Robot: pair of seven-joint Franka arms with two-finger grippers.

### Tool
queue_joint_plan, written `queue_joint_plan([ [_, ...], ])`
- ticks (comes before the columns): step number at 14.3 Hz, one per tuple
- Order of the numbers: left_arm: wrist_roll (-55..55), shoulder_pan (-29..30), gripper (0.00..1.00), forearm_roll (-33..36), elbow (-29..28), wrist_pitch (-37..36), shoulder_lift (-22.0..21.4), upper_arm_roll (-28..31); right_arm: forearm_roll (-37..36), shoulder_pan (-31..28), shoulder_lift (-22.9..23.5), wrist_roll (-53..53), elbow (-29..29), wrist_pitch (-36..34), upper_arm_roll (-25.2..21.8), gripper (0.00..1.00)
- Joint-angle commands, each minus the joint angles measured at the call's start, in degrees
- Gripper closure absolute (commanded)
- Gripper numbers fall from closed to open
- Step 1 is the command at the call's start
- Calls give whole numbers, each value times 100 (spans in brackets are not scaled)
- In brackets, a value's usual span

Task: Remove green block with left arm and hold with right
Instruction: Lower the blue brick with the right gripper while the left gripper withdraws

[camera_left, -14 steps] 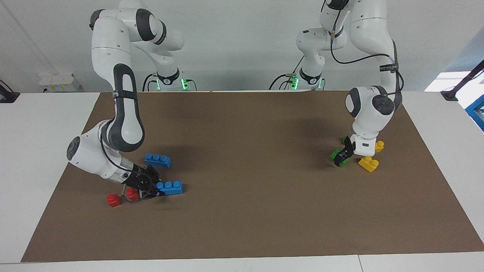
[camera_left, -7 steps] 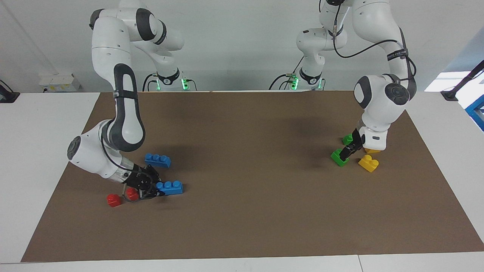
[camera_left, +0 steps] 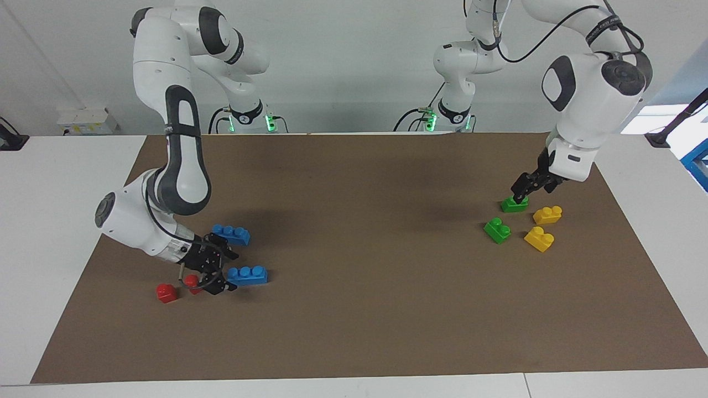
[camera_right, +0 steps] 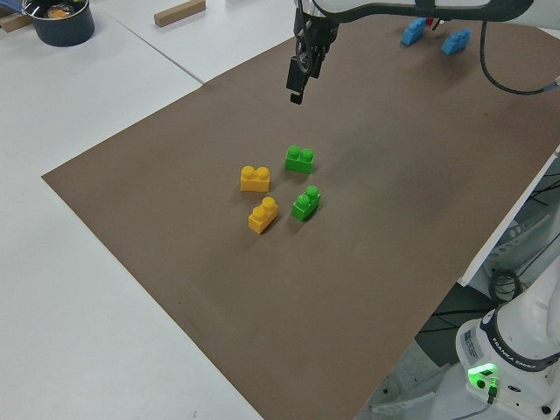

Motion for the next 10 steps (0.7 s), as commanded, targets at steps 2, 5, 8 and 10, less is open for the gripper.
queue_joint_plan([
  [2, 585, 61, 0, -58, -52, -729, -694, 1, -156, -67, -552, 40, -129, -418, 24, 0],
  [5, 745, 61, 0, -58, -96, -941, -897, 1, -462, -129, -965, 32, -121, -752, -11, 0],
  [8, 710, 43, 0, -49, 62, -949, -836, 1, -1033, -111, -1396, -29, 19, -955, 15, 0],
  [10, 701, 9, 0, -110, 229, -1282, -792, 62, -1324, -67, -1607, -126, 195, -1174, 24, 0],
])
